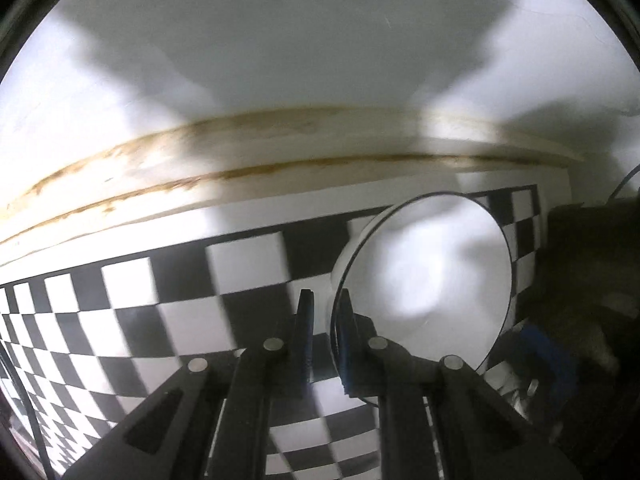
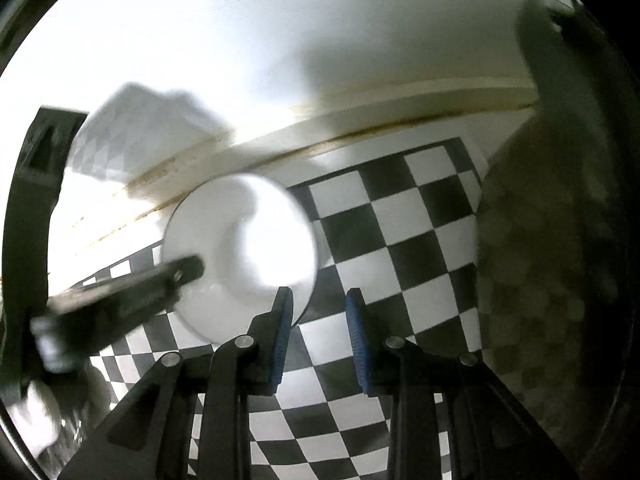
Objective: Organize plates and bowls
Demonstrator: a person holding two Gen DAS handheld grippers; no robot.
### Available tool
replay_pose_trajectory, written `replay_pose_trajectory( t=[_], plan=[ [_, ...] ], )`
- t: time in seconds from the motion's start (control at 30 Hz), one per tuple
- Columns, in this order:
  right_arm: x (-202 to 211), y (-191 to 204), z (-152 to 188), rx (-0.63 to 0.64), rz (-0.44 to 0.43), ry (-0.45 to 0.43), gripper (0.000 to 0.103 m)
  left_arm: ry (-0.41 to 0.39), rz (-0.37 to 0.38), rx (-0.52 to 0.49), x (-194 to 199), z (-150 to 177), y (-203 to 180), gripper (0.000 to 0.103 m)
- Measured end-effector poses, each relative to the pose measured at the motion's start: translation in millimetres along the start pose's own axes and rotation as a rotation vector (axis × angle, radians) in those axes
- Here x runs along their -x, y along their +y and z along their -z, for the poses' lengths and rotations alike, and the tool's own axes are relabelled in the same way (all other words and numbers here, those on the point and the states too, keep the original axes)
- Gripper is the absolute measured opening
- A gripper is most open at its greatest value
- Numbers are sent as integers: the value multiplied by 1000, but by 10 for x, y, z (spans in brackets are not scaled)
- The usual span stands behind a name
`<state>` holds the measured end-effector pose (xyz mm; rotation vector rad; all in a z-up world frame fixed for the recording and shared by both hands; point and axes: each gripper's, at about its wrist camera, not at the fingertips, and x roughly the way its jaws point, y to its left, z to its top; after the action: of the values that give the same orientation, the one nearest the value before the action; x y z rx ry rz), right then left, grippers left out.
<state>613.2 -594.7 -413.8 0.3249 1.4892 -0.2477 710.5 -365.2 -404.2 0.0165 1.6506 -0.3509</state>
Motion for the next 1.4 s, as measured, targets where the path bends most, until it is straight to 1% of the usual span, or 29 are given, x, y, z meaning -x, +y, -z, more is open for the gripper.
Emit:
replay_pose_trajectory(
  t=[0.1, 0.17, 0.3, 0.4, 0.5, 0.53, 0.57, 0.67, 0.83, 1.03, 1.23, 1.37, 1.4],
  plan=[
    [-106, 80, -81, 19, -23, 31, 30, 3, 6, 12, 10, 61, 109, 9],
    [-186, 115, -138, 22, -56, 51, 30, 1, 13, 17, 0, 79, 133, 9],
    [-368, 173, -258, 35, -97, 102, 30, 4, 45, 36, -59, 36, 96, 9],
    [-528, 165, -365, 25, -127, 148, 29, 5, 65, 45, -43, 101, 190, 9],
    [-658, 119, -439, 5, -134, 174, 9, 4, 98, 63, -57, 112, 234, 9],
    [-689, 103, -458, 4, -128, 175, 7, 4, 106, 65, -54, 116, 238, 9],
    [-662, 106, -432, 2, -134, 173, 7, 2, 115, 64, -49, 125, 233, 9],
    [-643, 90, -420, 8, -140, 166, 6, -7, 100, 56, -10, 154, 220, 9],
    [-582, 141, -324, 31, -137, 152, 6, -22, 108, 69, 109, 223, 295, 9],
    [-327, 157, -185, 46, -153, 127, 6, -65, 117, 46, 386, 404, 251, 9],
    [32, 132, 100, 48, -180, 99, 6, -93, 125, 11, 697, 781, 207, 9],
    [295, 100, 455, 52, -198, 82, 6, -102, 141, -14, 940, 1127, 214, 9],
    [323, 147, 551, 53, -199, 75, 6, -103, 144, -23, 984, 1221, 195, 9]
  ],
)
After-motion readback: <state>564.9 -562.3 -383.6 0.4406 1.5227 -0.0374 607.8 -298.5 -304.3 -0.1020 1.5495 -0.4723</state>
